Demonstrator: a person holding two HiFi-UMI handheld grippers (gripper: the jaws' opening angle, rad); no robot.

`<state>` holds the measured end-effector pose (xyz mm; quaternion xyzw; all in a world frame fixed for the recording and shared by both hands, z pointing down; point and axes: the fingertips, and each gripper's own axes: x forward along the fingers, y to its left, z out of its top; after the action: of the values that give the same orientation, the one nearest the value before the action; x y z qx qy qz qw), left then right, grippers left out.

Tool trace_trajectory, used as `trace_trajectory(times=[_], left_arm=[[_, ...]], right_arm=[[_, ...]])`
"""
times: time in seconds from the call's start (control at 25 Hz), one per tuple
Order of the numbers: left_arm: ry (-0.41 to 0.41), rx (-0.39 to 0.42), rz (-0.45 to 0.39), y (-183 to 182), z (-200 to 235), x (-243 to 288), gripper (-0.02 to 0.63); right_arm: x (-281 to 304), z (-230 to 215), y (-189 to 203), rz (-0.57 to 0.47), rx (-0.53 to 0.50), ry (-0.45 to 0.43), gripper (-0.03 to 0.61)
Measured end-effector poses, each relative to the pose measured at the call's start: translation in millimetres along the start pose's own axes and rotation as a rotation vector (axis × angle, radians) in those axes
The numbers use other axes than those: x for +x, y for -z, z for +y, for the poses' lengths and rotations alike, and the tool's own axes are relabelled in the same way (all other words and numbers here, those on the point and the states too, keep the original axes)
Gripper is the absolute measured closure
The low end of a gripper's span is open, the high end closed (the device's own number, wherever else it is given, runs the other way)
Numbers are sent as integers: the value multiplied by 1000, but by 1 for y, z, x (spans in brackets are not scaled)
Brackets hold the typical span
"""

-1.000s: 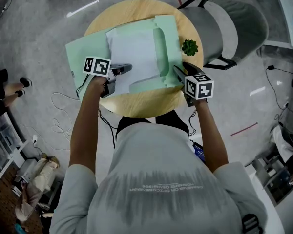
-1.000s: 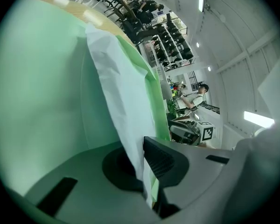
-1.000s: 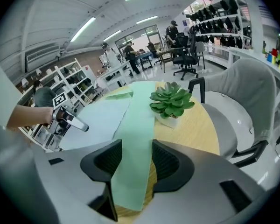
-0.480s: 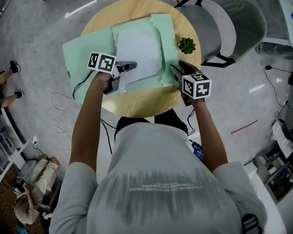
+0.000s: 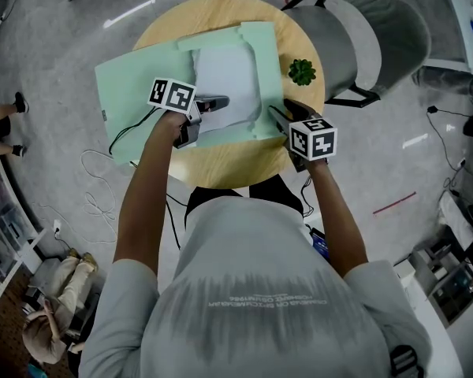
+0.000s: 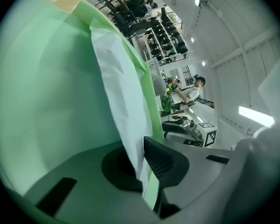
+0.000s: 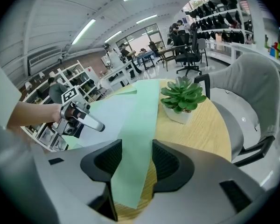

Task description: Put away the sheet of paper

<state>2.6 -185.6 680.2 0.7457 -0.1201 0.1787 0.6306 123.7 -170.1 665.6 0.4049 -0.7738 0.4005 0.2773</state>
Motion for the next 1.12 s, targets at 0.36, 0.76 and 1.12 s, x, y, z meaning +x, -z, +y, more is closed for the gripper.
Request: trace_trajectory(times=[0.36, 0.76, 1.12], left_arm=[[-43, 37, -5, 4, -4, 11, 584], [-93, 63, -63, -2, 0, -10, 398], [-259, 327, 201, 34, 0, -43, 302]], right_arm=[[1, 3, 2, 2, -6, -3, 350], [1, 1, 2, 4, -11, -1, 350], [1, 3, 2, 1, -11, 12, 350]])
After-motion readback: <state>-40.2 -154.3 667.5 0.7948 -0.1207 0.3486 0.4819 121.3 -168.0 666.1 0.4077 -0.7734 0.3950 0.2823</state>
